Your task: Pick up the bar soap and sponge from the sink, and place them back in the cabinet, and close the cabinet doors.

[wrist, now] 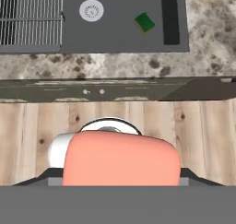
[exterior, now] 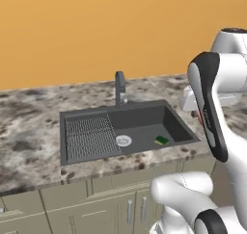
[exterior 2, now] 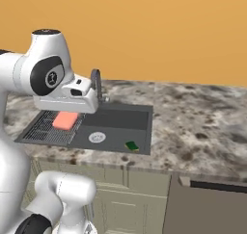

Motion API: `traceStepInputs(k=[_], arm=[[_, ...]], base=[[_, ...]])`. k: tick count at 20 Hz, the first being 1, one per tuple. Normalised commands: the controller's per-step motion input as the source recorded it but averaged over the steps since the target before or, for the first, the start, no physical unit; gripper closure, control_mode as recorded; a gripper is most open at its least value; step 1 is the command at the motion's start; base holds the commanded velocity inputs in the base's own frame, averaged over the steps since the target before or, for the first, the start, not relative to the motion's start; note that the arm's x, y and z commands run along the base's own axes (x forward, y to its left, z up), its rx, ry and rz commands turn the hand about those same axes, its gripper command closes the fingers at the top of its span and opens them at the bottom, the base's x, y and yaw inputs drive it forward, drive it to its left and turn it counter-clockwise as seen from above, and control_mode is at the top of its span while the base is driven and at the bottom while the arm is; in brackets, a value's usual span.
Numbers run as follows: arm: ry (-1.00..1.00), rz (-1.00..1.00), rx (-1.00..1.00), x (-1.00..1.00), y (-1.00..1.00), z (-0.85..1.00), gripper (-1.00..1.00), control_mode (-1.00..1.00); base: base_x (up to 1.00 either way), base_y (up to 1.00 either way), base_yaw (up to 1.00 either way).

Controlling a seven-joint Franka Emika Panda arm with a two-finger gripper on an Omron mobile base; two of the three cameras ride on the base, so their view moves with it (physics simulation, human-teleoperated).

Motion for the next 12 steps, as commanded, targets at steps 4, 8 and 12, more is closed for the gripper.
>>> traceStepInputs(k=[4,8,12], arm=[[0.0,0.0,0.0,0.0,0.0,0.0,1.0,1.0],[0.0,0.0,0.0,0.0,0.0,0.0,1.0,1.0],[0.0,0.0,0.0,0.0,0.0,0.0,1.0,1.0]], base=[[-0.48,-0.15,-0.52],[-0.42,-0.18,-0.68],[-0.29,-0.21,-0.75]])
